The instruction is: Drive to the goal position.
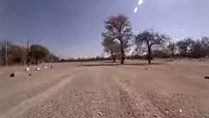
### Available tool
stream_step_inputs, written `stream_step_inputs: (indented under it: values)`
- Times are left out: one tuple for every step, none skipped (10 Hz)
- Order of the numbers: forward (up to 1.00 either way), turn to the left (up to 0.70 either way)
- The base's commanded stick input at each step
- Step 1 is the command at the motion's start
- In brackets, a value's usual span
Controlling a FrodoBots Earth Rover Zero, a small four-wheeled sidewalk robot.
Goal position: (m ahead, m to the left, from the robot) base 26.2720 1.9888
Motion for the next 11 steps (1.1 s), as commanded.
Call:
stream_step_inputs:
  values:
    - [0.85, 0.00]
    - [0.85, 0.00]
    - [0.85, 0.00]
    - [0.85, 0.00]
    - [0.85, 0.00]
    - [0.85, 0.00]
    - [0.85, 0.00]
    - [0.85, 0.00]
    - [0.85, 0.00]
    - [0.85, 0.00]
    - [0.85, 0.00]
